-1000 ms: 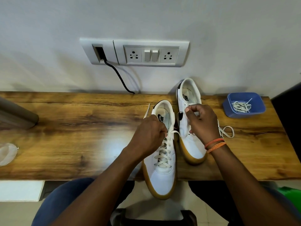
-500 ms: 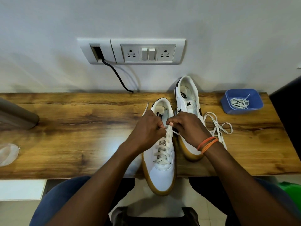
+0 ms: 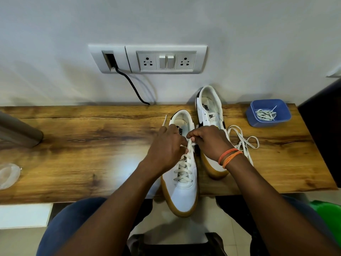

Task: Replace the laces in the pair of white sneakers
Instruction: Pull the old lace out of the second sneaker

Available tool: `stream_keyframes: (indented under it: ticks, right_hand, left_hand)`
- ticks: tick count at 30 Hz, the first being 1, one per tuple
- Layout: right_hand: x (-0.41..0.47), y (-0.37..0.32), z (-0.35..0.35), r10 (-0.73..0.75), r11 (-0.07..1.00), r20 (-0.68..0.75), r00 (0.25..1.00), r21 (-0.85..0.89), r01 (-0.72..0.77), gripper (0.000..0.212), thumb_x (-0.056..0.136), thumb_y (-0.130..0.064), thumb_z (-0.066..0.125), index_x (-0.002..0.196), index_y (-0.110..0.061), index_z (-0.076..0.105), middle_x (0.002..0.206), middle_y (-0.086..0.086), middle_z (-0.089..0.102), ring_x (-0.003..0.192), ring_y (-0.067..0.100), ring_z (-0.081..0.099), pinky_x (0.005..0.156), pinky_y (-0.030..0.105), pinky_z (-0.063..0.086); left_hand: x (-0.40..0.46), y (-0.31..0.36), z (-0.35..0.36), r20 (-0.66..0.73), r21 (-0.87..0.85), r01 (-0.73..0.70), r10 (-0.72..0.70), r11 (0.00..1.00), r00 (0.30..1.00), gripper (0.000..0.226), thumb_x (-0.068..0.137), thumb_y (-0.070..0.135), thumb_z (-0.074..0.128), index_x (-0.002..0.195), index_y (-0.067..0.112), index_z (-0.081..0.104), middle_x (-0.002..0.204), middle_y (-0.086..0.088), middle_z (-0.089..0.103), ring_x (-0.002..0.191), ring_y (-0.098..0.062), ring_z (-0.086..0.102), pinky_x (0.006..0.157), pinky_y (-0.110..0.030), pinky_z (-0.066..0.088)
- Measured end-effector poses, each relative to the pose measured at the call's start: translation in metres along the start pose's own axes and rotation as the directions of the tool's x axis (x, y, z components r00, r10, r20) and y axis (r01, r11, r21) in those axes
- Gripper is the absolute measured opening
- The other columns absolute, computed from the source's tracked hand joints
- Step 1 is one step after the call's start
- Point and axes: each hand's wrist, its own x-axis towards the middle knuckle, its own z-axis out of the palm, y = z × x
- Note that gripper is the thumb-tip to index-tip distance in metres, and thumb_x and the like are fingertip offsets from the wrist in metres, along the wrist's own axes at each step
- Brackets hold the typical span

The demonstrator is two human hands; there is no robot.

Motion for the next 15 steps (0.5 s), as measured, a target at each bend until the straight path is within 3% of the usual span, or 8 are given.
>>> stream_keyframes:
  ticks: [3,5,7,10,13,15]
  right_hand:
    - [-0.001,-0.002,0.002,0.014,1.000,-0.013,1.000,-0.005,-0.015,0.025,0.096,-0.017,0.056,0.104,-0.032,0.074,0.108,-0.006,0.072,0.104,0.023,0.062,0.093,0.044,0.046]
    - [0.000,-0.002,0.004,0.025,0.999,-0.034,0.999,0.028,-0.024,0.024,0.096,-0.018,0.056,0.100,-0.031,0.075,0.106,-0.006,0.072,0.103,0.023,0.062,0.092,0.043,0.046]
    - [0.001,0.000,0.006,0.029,0.999,-0.055,0.998,0.043,-0.027,0.024,0.095,-0.018,0.055,0.096,-0.031,0.075,0.103,-0.006,0.073,0.102,0.023,0.063,0.091,0.043,0.047]
    - [0.002,0.001,0.005,0.042,0.997,-0.050,0.998,0.071,-0.038,0.023,0.095,-0.018,0.056,0.093,-0.030,0.076,0.101,-0.009,0.073,0.101,0.020,0.064,0.093,0.044,0.047]
    - [0.003,0.003,0.004,0.052,0.993,-0.039,0.998,0.109,-0.047,0.021,0.095,-0.017,0.058,0.093,-0.028,0.076,0.100,-0.009,0.074,0.102,0.020,0.064,0.096,0.044,0.046]
    - [0.004,0.006,0.003,0.053,0.992,-0.030,0.998,0.118,-0.049,0.022,0.095,-0.016,0.058,0.093,-0.027,0.076,0.101,-0.008,0.073,0.103,0.020,0.064,0.097,0.045,0.045]
  left_hand:
    - [0.003,-0.004,0.002,-0.051,-0.147,0.054,-0.062,0.988,0.997,0.013,0.085,0.028,0.073,0.097,0.026,0.078,0.099,0.002,0.057,0.098,-0.018,0.051,0.083,-0.032,0.032]
    - [0.003,-0.005,-0.003,-0.042,-0.377,0.114,-0.140,0.919,0.989,0.004,0.080,0.022,0.078,0.084,0.021,0.080,0.080,0.012,0.059,0.076,-0.002,0.056,0.077,-0.031,0.038]
    - [0.004,-0.002,-0.008,0.011,-0.489,0.153,-0.169,0.859,0.985,0.003,0.080,0.019,0.079,0.078,0.018,0.079,0.072,0.011,0.068,0.057,0.008,0.057,0.070,-0.024,0.041]
    - [0.007,-0.011,-0.015,-0.015,-0.394,0.263,-0.292,0.881,0.956,0.007,0.082,0.019,0.076,0.076,0.018,0.078,0.078,0.006,0.072,0.062,0.004,0.058,0.062,-0.015,0.041]
    - [0.006,-0.034,-0.028,-0.097,-0.110,0.392,-0.403,0.913,0.910,0.014,0.078,0.016,0.065,0.066,0.013,0.070,0.079,-0.005,0.064,0.073,-0.024,0.063,0.064,-0.033,0.054]
    - [0.003,-0.039,-0.030,-0.108,-0.053,0.405,-0.408,0.913,0.906,0.012,0.075,0.012,0.060,0.064,0.009,0.064,0.078,-0.008,0.056,0.075,-0.031,0.060,0.063,-0.035,0.048]
